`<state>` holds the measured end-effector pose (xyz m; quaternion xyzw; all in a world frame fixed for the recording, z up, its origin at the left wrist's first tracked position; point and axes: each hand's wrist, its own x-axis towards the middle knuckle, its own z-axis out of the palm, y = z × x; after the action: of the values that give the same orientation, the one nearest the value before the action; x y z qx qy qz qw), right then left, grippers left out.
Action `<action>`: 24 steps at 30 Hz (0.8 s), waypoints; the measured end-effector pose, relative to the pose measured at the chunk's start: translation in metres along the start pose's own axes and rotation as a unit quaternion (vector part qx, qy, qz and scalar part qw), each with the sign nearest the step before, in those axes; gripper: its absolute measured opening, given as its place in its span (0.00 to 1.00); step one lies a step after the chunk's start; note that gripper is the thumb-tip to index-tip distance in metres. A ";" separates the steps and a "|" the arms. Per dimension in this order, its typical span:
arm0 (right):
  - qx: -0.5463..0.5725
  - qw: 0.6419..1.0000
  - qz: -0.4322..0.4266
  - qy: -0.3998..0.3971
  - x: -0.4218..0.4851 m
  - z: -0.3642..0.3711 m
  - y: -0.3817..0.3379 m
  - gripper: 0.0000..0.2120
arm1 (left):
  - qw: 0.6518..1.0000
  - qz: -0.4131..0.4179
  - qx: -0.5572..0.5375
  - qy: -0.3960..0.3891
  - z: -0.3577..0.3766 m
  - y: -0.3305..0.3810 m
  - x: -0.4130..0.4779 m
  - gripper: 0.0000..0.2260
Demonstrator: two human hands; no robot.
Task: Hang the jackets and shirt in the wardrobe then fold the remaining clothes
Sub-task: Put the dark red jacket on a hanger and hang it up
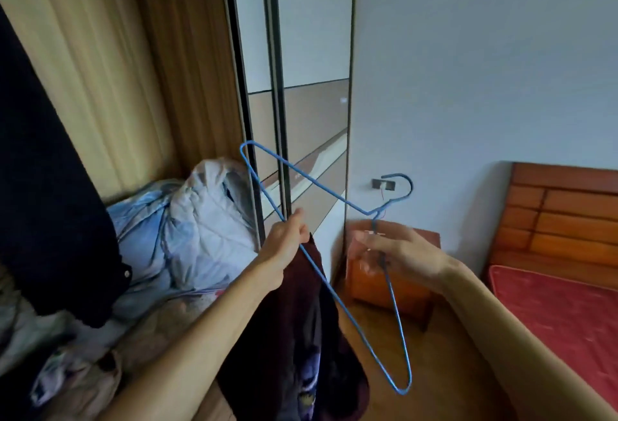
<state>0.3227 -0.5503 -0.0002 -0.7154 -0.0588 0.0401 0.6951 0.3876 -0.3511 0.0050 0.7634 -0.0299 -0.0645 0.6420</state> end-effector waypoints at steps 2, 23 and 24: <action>0.038 0.997 -0.009 0.064 0.002 -0.009 -0.003 0.26 | 0.998 0.015 0.048 -0.032 0.019 0.003 -0.008 0.24; -0.088 0.944 0.115 0.295 -0.217 -0.151 0.205 0.17 | 0.988 0.044 0.104 -0.104 0.166 -0.024 -0.019 0.20; -0.087 0.941 0.111 0.306 -0.218 -0.149 0.207 0.18 | 0.986 0.053 0.109 -0.118 0.174 -0.023 -0.022 0.21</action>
<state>0.1337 -0.7340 -0.2075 -0.7528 0.2333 -0.1096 0.6056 0.3415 -0.5143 -0.0457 0.8132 -0.1521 -0.1164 0.5496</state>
